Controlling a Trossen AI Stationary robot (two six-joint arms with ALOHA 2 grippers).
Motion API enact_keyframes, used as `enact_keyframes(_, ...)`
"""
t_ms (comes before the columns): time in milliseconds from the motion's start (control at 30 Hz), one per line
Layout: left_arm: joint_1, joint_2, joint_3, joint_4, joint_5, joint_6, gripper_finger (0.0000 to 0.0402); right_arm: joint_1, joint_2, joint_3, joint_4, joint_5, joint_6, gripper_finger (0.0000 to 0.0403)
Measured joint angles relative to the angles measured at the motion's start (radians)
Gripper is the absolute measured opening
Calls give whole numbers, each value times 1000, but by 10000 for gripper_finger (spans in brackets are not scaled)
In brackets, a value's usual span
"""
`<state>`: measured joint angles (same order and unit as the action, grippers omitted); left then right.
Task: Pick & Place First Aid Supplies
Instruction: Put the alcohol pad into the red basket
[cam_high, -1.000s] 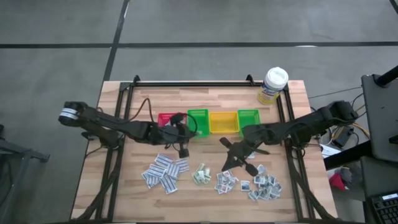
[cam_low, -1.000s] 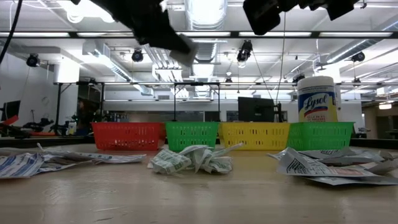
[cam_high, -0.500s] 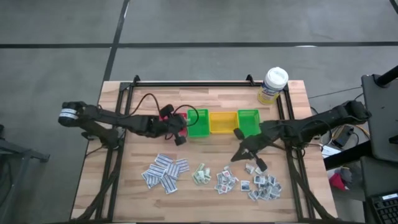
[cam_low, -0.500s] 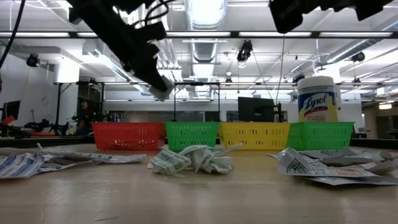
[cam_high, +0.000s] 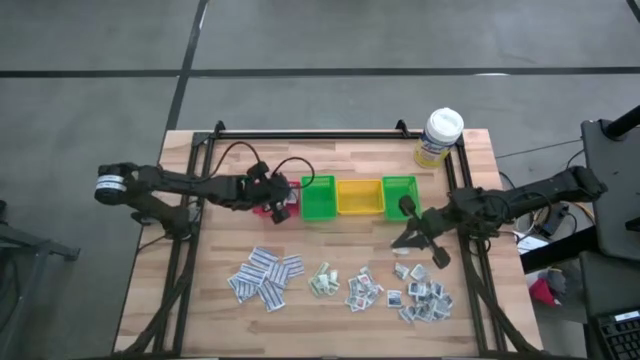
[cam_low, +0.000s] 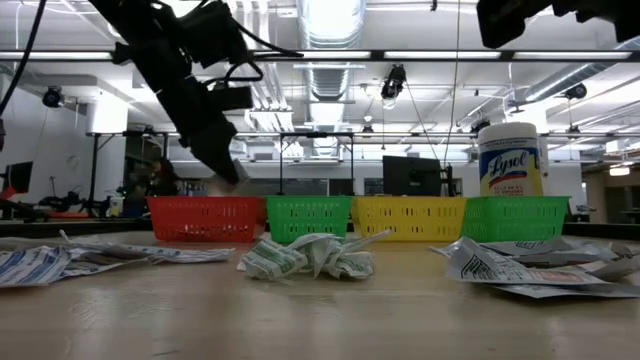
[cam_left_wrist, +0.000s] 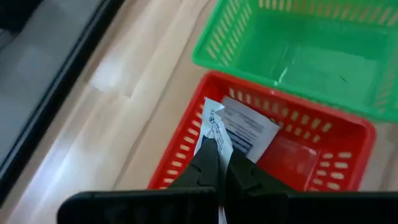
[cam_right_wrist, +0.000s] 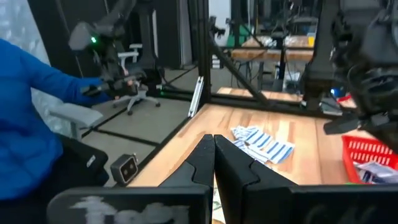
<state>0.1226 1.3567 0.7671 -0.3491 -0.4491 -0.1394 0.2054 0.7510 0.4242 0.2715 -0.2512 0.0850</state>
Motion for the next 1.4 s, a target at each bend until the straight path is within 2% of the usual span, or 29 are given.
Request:
enact_keyframes(167,0,0,-33,-2,48,0,0,0,-39,-23,12,0,12,9)
enact_keyframes(967,1,2,-117,72,48,3,3,0,-28,-28,32,-2,12,9)
enact_keyframes(1100,1,2,-118,72,48,4,26,0,-28,-28,32,-2,11,9)
enact_keyframes(1400,2,2,-117,80,43,5,104,0,-28,-28,32,-2,8,8)
